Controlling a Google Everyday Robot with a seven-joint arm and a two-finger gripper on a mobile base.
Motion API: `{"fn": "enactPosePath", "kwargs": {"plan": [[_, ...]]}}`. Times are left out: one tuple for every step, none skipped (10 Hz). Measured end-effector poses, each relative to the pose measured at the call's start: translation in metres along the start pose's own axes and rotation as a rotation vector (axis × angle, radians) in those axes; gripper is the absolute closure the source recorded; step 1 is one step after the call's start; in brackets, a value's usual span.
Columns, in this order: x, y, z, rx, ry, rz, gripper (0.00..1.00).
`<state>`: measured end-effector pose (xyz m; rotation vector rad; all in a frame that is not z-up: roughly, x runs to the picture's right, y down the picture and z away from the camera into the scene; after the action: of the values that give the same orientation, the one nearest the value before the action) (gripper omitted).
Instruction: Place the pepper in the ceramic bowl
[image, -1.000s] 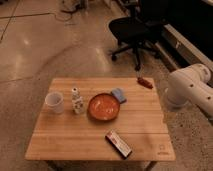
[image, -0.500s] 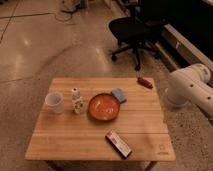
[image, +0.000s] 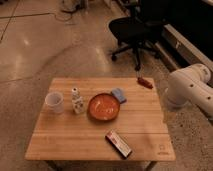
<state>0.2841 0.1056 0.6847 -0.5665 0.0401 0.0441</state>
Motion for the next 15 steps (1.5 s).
{"fn": "enactPosePath", "kwargs": {"plan": [[0.0,0.0,0.0,0.0,0.0,0.0,0.35],[0.0,-0.001,0.0,0.001,0.001,0.001,0.35],[0.005,-0.008,0.0,0.008,0.014,0.007,0.35],[0.007,-0.024,0.002,0.026,0.029,0.012,0.35],[0.006,-0.044,0.006,0.044,0.045,0.017,0.35],[0.005,-0.066,0.011,0.061,0.059,0.025,0.35],[0.004,-0.083,0.017,0.07,0.071,0.033,0.35],[0.002,-0.098,0.023,0.075,0.078,0.04,0.35],[-0.003,-0.117,0.033,0.075,0.08,0.047,0.35],[-0.008,-0.133,0.044,0.065,0.081,0.055,0.35],[-0.012,-0.144,0.054,0.057,0.077,0.06,0.35],[-0.019,-0.159,0.069,0.028,0.066,0.07,0.35],[-0.022,-0.167,0.078,0.004,0.056,0.081,0.35],[-0.023,-0.177,0.087,-0.024,0.041,0.094,0.35],[-0.024,-0.188,0.093,-0.041,0.026,0.109,0.35]]}}
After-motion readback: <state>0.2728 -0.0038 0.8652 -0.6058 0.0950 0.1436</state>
